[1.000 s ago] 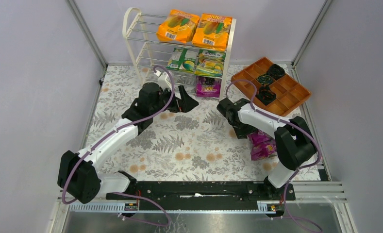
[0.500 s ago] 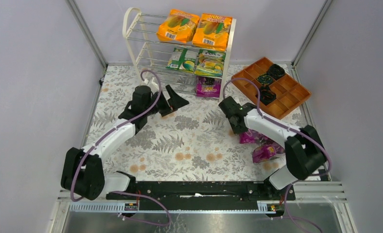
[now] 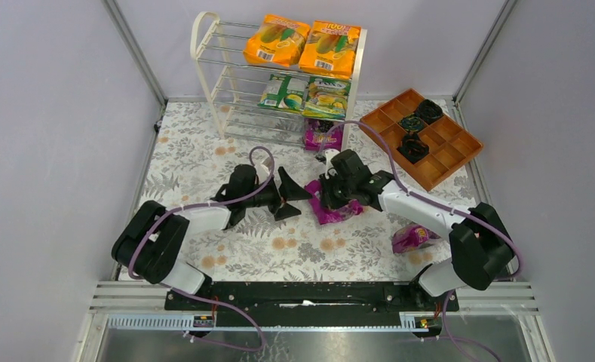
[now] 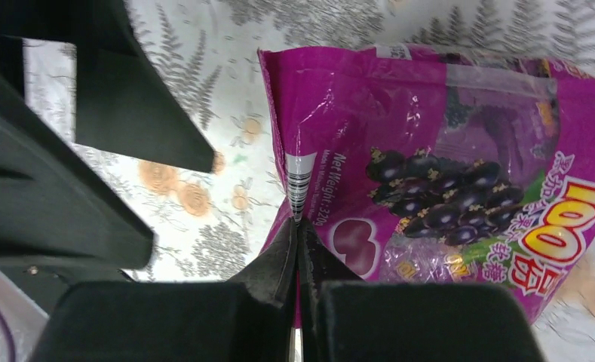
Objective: Place and organize the candy bags onto the shelf
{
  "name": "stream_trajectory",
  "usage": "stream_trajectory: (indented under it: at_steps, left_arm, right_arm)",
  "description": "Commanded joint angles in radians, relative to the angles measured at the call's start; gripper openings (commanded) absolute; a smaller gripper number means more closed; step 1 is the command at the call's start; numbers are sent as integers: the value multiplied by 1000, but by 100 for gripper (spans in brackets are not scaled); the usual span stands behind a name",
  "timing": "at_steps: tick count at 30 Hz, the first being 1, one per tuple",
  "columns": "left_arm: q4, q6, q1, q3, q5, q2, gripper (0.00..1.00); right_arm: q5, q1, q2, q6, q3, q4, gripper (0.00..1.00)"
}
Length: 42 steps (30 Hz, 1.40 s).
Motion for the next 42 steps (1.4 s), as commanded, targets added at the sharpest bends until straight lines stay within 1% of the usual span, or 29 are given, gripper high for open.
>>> stream_trajectory:
  at_steps: [1,3,5,14,16,18,19,20,22,24,30,32,35,36,37,40,41,42]
  left_arm:
    - [31,-18,-44,16,-97,-31,99]
    - [-46,-30,-62,28,-166,-31,99]
    - [-61,-44,-70,28,-208,-22,99]
    - [-109,27,-99,79,-287,56,99]
    - [-32,-9,-102,57,-269,78,99]
    - [84,-71,-102,12,-261,82,99]
    - [129,-92,-102,-7,-268,78,97]
    - [134,-99,-108,-15,-279,70,96]
    - [100,-90,-121,-5,-301,66,92]
    - [88,-85,-138,9,-309,79,89]
    - [125,-84,-208,10,-373,143,85]
    - [146,-75,-209,4,-385,156,80]
    - [217,-67,-209,-8,-388,157,68]
    - [233,-66,-209,-12,-393,151,64]
    - [242,-64,-209,-18,-399,143,60]
    - [238,-54,-204,-26,-421,113,53]
    - [236,-52,-200,-28,-420,104,52]
    - [235,-50,-194,-29,-414,95,51]
  right_arm:
    - [-134,29,1,55,-11,172,0]
    - [-151,37,-7,68,-18,194,0]
    - [-167,45,-13,69,-22,210,0]
    - [-207,63,-49,64,-61,245,0]
    - [-212,65,-59,68,-73,256,0]
    - [-217,65,-73,71,-84,264,0]
    - [-216,65,-83,72,-89,267,0]
    - [-216,65,-93,72,-92,268,0]
    - [-219,65,-110,77,-101,275,0]
    - [-227,65,-121,86,-110,318,0]
    - [-251,65,-122,115,-130,374,0]
    - [-261,66,-126,122,-137,387,0]
    - [-259,66,-138,132,-142,384,1]
    - [-253,66,-142,132,-141,372,6]
    - [-246,66,-148,134,-139,359,15]
    - [-219,66,-177,132,-144,319,33]
    - [-206,66,-190,131,-147,311,40]
    - [-193,66,-201,131,-149,296,50]
